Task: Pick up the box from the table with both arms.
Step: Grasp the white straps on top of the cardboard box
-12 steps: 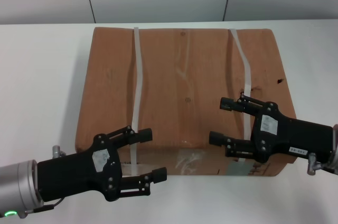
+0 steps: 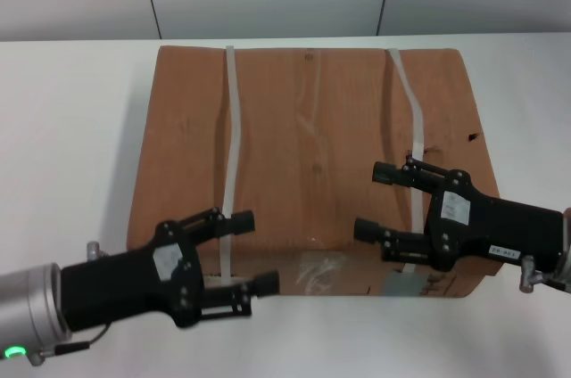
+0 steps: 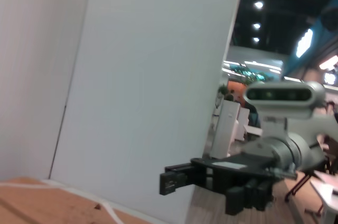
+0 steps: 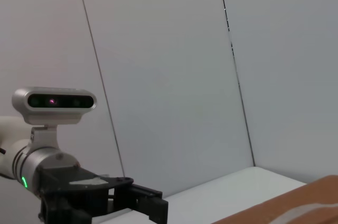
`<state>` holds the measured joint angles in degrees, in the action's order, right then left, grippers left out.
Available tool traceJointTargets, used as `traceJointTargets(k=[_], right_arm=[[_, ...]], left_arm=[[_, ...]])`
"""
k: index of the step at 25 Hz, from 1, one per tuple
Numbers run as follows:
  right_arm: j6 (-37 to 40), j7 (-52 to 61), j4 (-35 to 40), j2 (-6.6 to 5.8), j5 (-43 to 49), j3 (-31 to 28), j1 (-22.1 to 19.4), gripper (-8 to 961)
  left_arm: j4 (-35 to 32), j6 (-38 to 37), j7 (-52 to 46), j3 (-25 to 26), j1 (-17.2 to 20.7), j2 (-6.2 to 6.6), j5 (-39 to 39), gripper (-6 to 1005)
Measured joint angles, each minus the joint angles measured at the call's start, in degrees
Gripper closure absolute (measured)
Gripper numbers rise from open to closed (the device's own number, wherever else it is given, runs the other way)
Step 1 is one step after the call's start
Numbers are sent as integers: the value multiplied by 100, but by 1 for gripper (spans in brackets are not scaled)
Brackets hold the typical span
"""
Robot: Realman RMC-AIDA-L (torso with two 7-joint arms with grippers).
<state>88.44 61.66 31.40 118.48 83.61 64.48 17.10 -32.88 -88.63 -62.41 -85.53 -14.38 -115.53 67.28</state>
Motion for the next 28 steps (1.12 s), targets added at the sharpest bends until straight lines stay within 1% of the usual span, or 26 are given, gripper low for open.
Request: traceJointTargets(k=[3,5,8,9,10,12,15,18,23,26,28], right_arm=[[-162,140,-10,5,-70,-95,-6,74],[-323,415,-26,11,-120,-303,-14,74],[-527,1003,-172,18,-172,-869,-17,75],[-583,1379,-316,17,-188,-1261,-17,75],[-583,1379,-316,17,-188,-1261,-17,75],[-669,1844,-538,15,-195,-1740,-16,75],[-938,2272,-910,24,-223,-2216,-2,75],[-1255,2371,-1199,27,-262,-2317,59,74],[-1572,2363,-1455,41,-246,-2287,216,74],[-1708,2342,-1590,43,-221,-2171,388,74],[-1832,2341,-1618,45,-218,-1984,477,74]], left_arm=[[-12,8,-555,317,-33,14,15,122],[-11,11,-861,563,-30,4,21,122],[6,120,-1567,994,-30,-16,1,122],[14,230,-1926,1190,-31,-33,-9,122],[16,342,-2185,1359,-33,-52,-14,123],[19,666,-2727,1627,-34,-85,-16,123],[36,1241,-3482,1725,-75,-100,-7,123],[174,1517,-3832,1697,-193,-101,9,123],[702,1772,-3868,1731,-540,-111,-10,123],[761,2014,-3869,1650,-632,-140,10,124],[798,2162,-3866,1550,-690,-148,12,124]])
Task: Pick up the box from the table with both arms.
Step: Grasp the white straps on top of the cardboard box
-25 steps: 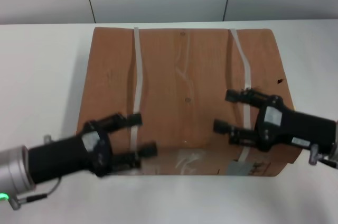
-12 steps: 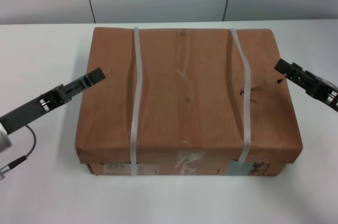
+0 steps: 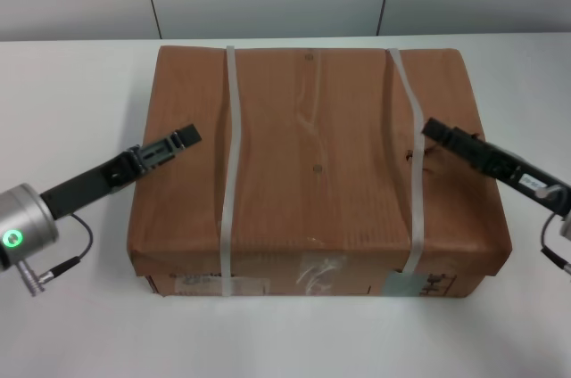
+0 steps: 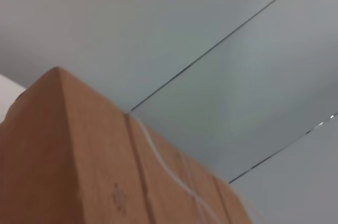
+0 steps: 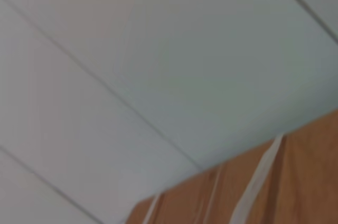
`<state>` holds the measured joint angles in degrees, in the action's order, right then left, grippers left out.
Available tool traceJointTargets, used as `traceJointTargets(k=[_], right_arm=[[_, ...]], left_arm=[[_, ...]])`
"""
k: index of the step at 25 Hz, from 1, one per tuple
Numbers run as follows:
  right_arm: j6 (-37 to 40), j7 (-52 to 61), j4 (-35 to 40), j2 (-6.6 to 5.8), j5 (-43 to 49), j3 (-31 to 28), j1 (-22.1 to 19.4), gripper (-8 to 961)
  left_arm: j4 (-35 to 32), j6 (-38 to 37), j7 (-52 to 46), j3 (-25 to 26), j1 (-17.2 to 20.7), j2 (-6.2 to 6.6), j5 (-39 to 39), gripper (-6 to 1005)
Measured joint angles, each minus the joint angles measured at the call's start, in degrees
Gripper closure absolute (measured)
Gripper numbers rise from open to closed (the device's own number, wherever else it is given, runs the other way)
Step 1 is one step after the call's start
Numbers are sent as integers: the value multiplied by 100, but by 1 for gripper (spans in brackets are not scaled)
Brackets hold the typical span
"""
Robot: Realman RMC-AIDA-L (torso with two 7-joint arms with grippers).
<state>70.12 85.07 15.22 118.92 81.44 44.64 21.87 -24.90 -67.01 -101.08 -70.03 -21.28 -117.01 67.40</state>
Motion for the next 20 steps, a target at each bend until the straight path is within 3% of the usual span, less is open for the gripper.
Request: traceJointTargets(k=[13,20], right_arm=[[-460,-26,-194,17,5,564,526,75],[-542,-45,-217,17,-17,965,727,74]], left_arm=[[209,528,-6,-863,-453,-75,-46,125],[366,774,-6,-1727,-764,-83,-551,124]])
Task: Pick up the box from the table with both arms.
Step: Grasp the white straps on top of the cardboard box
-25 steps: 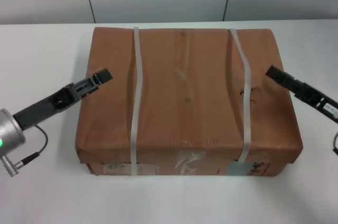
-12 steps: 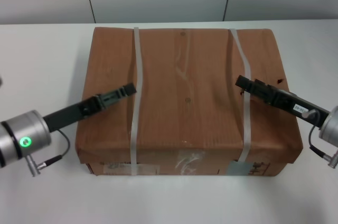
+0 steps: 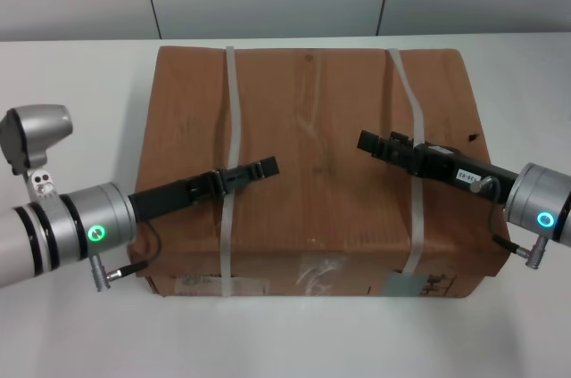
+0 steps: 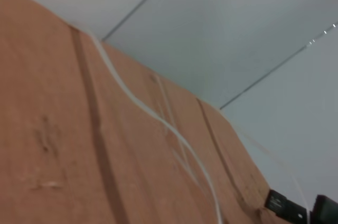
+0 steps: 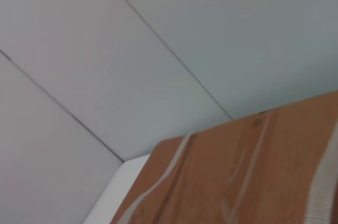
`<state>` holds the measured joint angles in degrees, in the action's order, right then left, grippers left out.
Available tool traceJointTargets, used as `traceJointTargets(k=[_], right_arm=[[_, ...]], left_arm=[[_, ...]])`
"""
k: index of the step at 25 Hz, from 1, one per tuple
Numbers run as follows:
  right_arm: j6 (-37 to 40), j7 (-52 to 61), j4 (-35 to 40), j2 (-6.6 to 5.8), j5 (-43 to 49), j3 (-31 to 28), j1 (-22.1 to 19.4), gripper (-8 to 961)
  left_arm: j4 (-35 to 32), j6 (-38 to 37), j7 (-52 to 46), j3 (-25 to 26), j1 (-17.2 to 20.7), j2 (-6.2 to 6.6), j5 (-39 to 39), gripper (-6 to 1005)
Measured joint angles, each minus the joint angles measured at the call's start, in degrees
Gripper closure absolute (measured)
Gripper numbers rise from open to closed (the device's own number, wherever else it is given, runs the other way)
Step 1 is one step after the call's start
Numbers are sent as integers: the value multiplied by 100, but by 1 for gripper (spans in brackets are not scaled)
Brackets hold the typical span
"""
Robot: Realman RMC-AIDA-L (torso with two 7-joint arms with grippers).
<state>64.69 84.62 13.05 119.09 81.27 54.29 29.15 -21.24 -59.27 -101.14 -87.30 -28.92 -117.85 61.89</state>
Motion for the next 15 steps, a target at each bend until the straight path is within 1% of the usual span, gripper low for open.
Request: traceJointTargets(k=[7,9,15], right_arm=[[37,-92,-4,0,0,21,19,74],[40,-122,-4,0,8,41,23,75],[40,-131,-5,0,2,249,51,184]], left_arm=[[-93,-13,-4,-566,-107,0,-95,122],[-93,0,-6,-642,-136,1,-97,121],[-91,25,47,-652,-113,13,-227,122]])
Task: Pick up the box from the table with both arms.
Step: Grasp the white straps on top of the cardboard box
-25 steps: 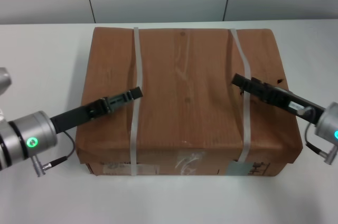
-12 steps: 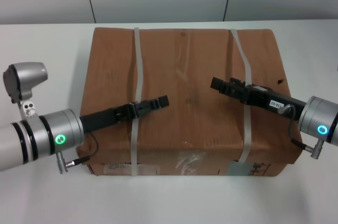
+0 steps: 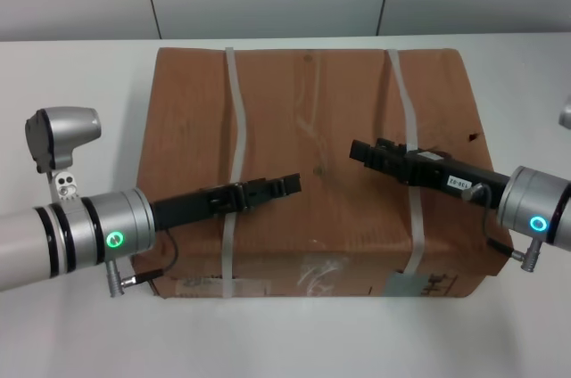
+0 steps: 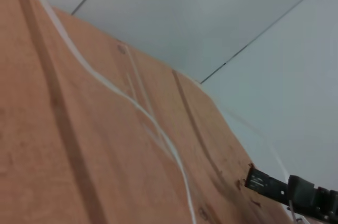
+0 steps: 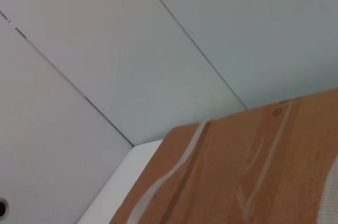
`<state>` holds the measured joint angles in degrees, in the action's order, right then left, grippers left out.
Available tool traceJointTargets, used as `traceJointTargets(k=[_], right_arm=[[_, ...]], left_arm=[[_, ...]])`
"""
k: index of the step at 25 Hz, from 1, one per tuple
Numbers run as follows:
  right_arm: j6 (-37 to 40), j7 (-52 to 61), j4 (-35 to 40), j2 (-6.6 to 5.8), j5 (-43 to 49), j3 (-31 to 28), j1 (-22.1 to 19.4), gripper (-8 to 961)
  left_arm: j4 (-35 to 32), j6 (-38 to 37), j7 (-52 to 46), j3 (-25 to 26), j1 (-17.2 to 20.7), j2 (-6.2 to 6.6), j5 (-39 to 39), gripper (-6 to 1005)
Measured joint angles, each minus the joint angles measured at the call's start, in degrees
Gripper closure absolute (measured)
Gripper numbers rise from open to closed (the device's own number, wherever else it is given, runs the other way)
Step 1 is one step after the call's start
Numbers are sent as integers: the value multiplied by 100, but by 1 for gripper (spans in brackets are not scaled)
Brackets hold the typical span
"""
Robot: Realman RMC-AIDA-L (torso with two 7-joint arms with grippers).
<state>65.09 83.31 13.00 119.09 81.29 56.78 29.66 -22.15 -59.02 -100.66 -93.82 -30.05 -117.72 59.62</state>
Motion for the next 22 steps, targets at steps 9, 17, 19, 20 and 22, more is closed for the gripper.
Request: traceJointTargets(k=[9,17,19,20,22], right_arm=[[-44,-25,0,0,-14,-2,-26,432],[-50,-26,0,0,-21,-49,-49,641],[-50,-25,0,0,-23,-55,-56,690],[-50,-25,0,0,-23,-55,-56,715],[-50,-25,0,0,-24,-54,-57,812]], left_arm=[[14,298,9,-2,59,13,-126,419],[10,360,21,27,80,26,-126,663],[9,360,21,34,80,28,-126,706],[9,360,21,34,80,28,-126,728],[9,360,21,36,80,29,-126,772]])
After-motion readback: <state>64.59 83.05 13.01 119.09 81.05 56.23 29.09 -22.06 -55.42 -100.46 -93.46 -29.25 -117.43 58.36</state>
